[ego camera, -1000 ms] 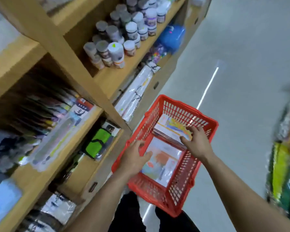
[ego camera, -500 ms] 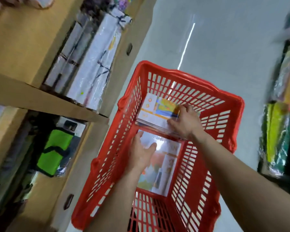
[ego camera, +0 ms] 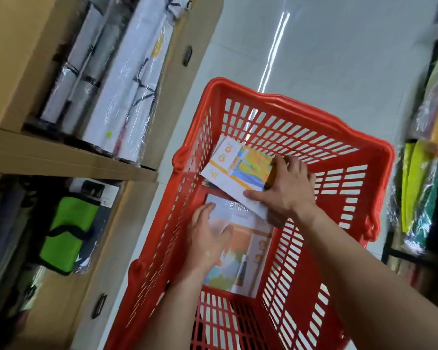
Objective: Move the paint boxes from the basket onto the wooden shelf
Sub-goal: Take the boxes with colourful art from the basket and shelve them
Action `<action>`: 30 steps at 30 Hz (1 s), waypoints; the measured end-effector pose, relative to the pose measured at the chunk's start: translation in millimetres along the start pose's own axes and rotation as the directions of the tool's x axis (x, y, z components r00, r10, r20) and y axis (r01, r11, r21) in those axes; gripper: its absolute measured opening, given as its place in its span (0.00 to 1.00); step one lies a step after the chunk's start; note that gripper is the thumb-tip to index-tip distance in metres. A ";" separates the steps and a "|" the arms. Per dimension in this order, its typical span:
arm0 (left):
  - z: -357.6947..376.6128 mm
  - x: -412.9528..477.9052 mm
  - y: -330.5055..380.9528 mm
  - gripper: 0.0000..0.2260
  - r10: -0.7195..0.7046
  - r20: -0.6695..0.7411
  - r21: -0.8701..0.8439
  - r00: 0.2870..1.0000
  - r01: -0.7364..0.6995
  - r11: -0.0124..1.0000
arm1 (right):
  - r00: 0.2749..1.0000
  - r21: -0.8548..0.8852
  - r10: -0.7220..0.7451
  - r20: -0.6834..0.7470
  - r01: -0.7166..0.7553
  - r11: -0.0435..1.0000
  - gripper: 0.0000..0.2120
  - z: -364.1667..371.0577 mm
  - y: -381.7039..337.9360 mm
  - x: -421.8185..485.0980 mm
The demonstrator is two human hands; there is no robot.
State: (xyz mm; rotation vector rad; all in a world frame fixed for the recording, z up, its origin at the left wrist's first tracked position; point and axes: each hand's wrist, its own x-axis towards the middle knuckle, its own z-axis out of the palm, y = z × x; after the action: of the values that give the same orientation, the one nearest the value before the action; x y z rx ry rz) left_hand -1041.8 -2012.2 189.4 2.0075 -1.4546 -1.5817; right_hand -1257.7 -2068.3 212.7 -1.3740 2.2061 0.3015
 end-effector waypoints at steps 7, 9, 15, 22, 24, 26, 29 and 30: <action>17.5 -1.5 21.3 0.32 -0.083 0.098 -0.305 0.992 0.110 0.946 | 0.996 0.093 -0.002 0.093 -0.006 0.996 0.68 11.6 1.0 -1.1; 22.6 -0.8 25.3 0.32 -0.063 0.126 -0.354 0.990 0.104 0.930 | 0.994 0.040 0.021 0.104 -0.025 0.999 0.70 6.3 0.8 6.6; 29.0 2.0 26.6 0.33 -0.002 0.149 -0.409 0.989 0.063 0.910 | 0.972 0.027 0.059 0.229 -0.066 0.997 0.67 8.0 4.7 15.1; 36.8 6.4 28.1 0.33 0.021 0.137 -0.383 0.990 0.033 0.923 | 0.975 0.012 0.034 0.220 -0.037 0.999 0.67 7.9 4.1 17.3; 35.8 7.8 30.5 0.32 0.013 0.157 -0.389 0.987 0.050 0.920 | 0.974 0.023 0.030 0.224 -0.036 0.999 0.66 4.3 3.4 18.0; 36.0 8.5 30.5 0.32 -0.014 0.180 -0.412 0.984 0.088 0.907 | 0.967 0.076 0.019 0.255 -0.039 0.996 0.62 -3.7 2.7 19.4; 36.9 8.6 25.3 0.30 -0.032 0.208 -0.446 0.978 0.124 0.886 | 0.957 0.158 -0.018 0.291 -0.029 0.987 0.54 -14.6 0.4 15.8; 36.0 8.9 23.9 0.30 -0.033 0.205 -0.447 0.978 0.124 0.886 | 0.960 0.159 -0.046 0.277 0.001 0.987 0.52 -16.3 -1.3 11.8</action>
State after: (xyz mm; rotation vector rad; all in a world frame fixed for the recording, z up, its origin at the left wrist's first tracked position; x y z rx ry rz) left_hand -1085.5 -2016.9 184.9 1.6911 -0.9332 -1.9770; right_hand -1265.8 -2085.2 220.3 -1.1917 1.9356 0.2867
